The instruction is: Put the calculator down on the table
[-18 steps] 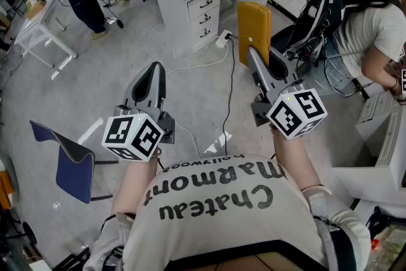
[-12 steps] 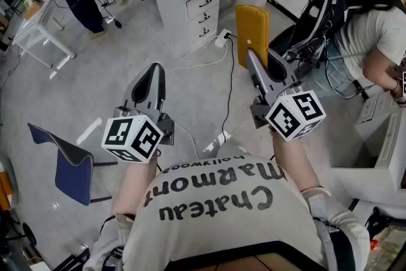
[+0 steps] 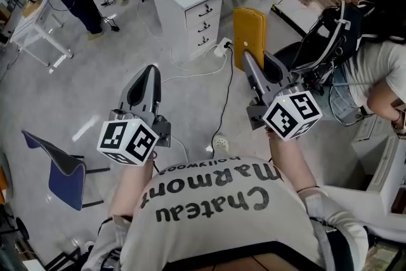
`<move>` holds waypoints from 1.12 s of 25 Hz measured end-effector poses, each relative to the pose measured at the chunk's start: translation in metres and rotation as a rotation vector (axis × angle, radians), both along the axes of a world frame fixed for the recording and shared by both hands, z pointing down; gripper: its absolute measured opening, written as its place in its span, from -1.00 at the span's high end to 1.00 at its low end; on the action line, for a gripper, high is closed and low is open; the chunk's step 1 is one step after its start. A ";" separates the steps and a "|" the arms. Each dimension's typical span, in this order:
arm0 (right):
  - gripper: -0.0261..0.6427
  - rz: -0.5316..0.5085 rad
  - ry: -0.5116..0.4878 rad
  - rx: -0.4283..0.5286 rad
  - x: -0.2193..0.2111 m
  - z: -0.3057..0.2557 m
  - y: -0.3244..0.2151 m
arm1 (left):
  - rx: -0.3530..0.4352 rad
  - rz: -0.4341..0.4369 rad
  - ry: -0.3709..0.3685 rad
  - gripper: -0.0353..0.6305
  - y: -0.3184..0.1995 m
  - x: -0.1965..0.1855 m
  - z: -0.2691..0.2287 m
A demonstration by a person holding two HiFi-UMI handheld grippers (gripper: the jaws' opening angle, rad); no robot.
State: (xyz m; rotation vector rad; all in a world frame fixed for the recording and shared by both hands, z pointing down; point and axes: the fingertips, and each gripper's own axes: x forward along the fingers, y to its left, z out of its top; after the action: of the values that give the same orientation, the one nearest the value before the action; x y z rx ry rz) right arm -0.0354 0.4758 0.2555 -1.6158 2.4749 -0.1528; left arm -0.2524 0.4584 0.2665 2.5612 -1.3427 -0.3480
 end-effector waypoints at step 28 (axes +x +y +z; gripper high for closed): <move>0.65 -0.065 -0.075 -0.125 0.134 -0.012 -0.226 | -0.091 -0.224 -0.032 0.89 -0.201 0.095 -0.019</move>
State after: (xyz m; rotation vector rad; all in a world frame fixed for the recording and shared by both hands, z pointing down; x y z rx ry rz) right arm 0.0990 0.2497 0.2437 -1.5454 2.5071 -0.3779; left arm -0.1579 0.2569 0.2479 2.3579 -1.6227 -0.2775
